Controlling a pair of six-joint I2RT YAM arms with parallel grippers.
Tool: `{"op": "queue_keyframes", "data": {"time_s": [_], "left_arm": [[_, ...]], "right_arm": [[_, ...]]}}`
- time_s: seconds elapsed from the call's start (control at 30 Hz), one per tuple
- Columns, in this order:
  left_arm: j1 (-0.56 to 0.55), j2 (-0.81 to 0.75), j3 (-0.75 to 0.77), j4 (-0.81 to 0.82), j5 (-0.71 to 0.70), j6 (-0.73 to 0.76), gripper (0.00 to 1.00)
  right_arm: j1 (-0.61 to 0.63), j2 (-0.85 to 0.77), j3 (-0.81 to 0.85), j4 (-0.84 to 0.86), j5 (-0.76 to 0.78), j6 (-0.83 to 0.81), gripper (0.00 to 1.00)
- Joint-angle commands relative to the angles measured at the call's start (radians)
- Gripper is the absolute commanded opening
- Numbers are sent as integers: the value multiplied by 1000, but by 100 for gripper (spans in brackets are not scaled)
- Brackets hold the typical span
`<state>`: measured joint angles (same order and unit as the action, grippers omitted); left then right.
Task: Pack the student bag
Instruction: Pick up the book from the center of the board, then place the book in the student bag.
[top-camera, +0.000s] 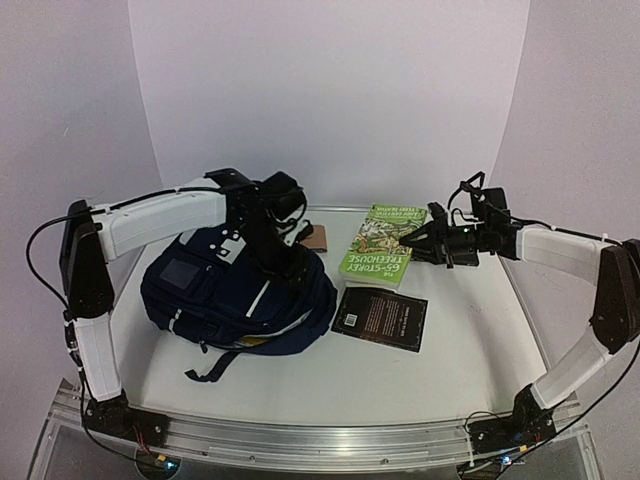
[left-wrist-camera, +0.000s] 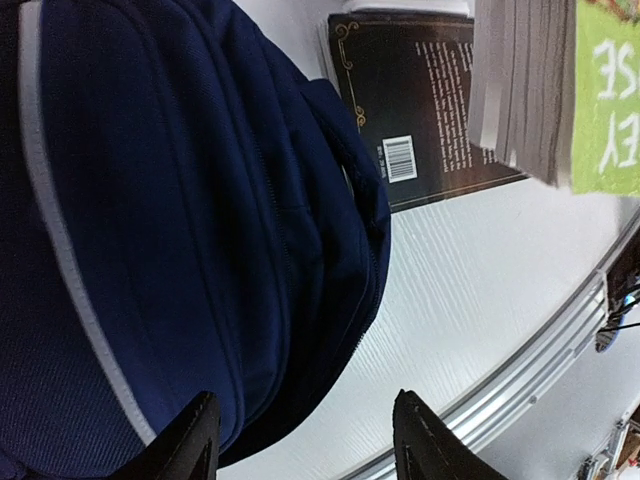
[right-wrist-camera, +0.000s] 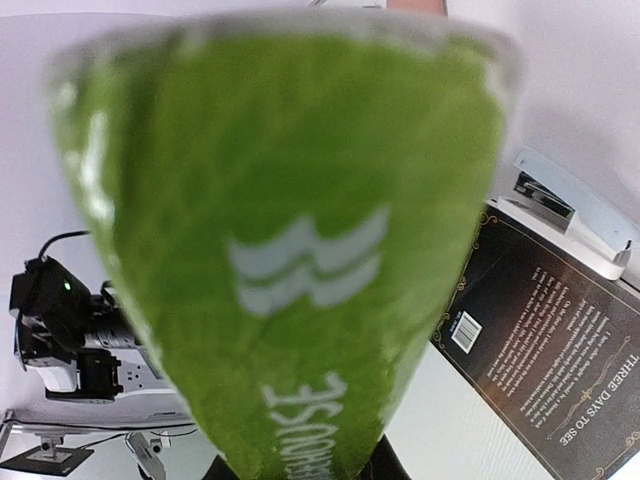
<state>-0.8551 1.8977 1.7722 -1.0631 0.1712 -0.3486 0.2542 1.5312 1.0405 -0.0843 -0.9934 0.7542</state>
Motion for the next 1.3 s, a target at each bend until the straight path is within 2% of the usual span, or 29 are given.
{"op": "queue_keyframes", "data": {"time_s": [0.0,0.1,0.2,0.37,0.57,0.7,0.87,0.97,1.1,1.27], "left_arm": [[-46,63,89,-12,-52,28,53],[-47,97,102,32,-8,32,48],[-47,146,131,25,14,42,48],[-47,195,158,12,38,69,40],[-47,218,165,24,144,92,39],[-47,224,134,27,160,89,37],[-45,226,123,27,119,80,16],[-40,224,121,24,85,69,9],[-30,243,140,-22,28,59,12],[-30,250,142,-33,38,72,12]], "right_arm": [[-12,-60,0,72,-22,-6,0],[-13,-68,-9,73,-22,-4,0],[-14,-73,-10,72,-23,-1,0],[-14,-79,-11,71,-25,4,0],[-14,-82,-16,72,-25,2,0],[-14,-84,-22,72,-24,2,0],[-15,-89,-20,74,-38,16,0],[-13,-92,-20,75,-42,20,0],[-14,-99,-26,75,-42,22,0],[-14,-100,-27,75,-42,19,0]]}}
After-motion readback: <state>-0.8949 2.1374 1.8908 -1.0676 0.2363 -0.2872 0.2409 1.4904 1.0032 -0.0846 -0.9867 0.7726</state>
